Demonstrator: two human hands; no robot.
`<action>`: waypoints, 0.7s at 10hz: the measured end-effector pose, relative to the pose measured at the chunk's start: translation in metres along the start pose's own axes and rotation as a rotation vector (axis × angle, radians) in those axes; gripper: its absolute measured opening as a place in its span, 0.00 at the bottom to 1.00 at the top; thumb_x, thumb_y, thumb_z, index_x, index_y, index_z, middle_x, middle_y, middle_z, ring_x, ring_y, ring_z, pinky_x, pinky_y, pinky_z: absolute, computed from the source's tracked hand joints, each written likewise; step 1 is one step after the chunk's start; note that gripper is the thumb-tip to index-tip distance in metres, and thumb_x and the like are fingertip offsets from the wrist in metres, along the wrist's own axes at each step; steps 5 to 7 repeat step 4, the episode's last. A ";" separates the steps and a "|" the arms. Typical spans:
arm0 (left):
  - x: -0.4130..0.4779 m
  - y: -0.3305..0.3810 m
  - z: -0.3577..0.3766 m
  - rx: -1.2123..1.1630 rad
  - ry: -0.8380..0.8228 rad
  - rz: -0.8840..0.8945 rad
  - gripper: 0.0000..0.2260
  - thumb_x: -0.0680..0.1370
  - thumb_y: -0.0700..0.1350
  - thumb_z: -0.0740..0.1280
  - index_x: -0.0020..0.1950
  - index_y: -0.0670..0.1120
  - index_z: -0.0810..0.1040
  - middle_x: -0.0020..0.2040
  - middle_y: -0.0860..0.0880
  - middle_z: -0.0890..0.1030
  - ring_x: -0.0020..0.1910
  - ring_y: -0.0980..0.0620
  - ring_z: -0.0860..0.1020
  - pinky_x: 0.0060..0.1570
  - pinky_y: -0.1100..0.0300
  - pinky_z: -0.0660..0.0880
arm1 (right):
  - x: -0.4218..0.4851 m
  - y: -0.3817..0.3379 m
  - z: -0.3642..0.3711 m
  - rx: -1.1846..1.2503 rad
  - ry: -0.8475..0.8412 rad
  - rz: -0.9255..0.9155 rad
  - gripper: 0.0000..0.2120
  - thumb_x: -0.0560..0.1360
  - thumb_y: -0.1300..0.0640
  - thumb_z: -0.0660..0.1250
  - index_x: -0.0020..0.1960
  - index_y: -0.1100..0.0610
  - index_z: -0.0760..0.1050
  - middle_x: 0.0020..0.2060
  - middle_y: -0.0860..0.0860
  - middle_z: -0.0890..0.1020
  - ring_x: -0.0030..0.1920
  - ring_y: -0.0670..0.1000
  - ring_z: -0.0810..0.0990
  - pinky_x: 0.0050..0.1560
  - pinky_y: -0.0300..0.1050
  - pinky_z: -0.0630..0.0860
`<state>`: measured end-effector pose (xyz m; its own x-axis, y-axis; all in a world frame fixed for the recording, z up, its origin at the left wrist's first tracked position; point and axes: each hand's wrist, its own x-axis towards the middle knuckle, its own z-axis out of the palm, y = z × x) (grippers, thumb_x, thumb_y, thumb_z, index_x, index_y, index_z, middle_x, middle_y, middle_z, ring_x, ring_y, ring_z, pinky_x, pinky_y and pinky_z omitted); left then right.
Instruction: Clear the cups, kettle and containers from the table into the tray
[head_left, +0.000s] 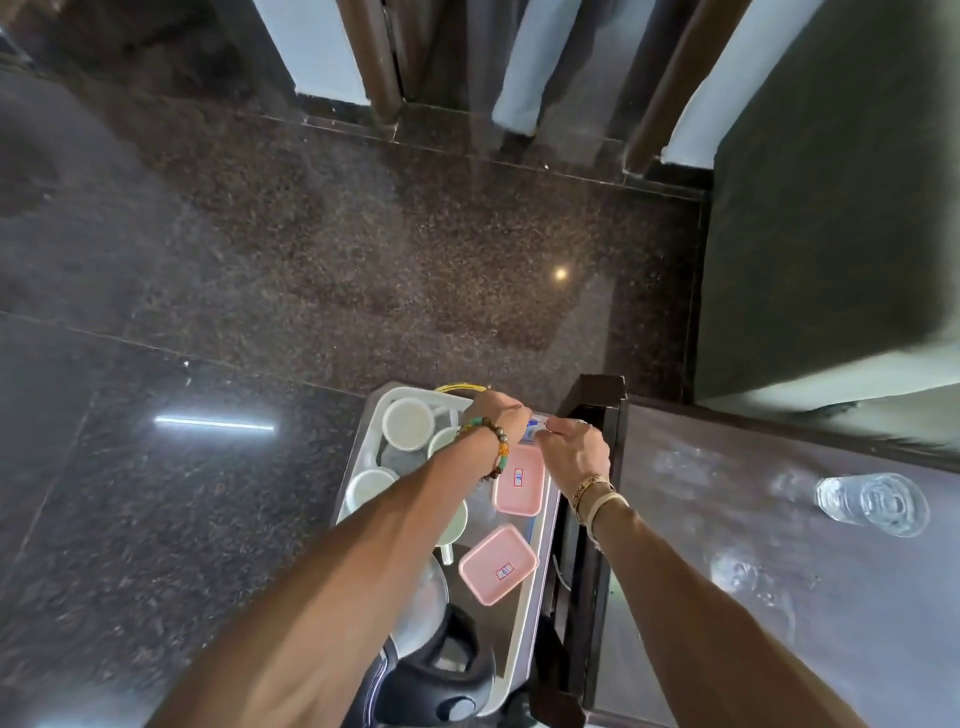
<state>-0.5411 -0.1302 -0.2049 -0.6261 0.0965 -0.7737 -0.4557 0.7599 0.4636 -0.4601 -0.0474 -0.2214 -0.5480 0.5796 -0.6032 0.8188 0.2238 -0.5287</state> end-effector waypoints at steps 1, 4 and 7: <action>0.000 0.005 0.000 0.077 0.004 -0.033 0.13 0.77 0.45 0.66 0.59 0.42 0.81 0.59 0.44 0.82 0.60 0.43 0.78 0.60 0.54 0.75 | 0.001 -0.002 0.002 -0.026 0.003 -0.007 0.08 0.69 0.55 0.68 0.44 0.58 0.81 0.35 0.54 0.80 0.40 0.58 0.77 0.40 0.45 0.73; -0.021 0.014 -0.011 0.049 -0.016 0.036 0.13 0.78 0.42 0.64 0.59 0.40 0.81 0.60 0.43 0.81 0.60 0.43 0.78 0.60 0.56 0.74 | -0.016 -0.006 -0.018 -0.005 -0.003 -0.011 0.07 0.68 0.53 0.67 0.39 0.54 0.81 0.33 0.51 0.80 0.38 0.56 0.75 0.38 0.42 0.69; -0.021 0.014 -0.011 0.049 -0.016 0.036 0.13 0.78 0.42 0.64 0.59 0.40 0.81 0.60 0.43 0.81 0.60 0.43 0.78 0.60 0.56 0.74 | -0.016 -0.006 -0.018 -0.005 -0.003 -0.011 0.07 0.68 0.53 0.67 0.39 0.54 0.81 0.33 0.51 0.80 0.38 0.56 0.75 0.38 0.42 0.69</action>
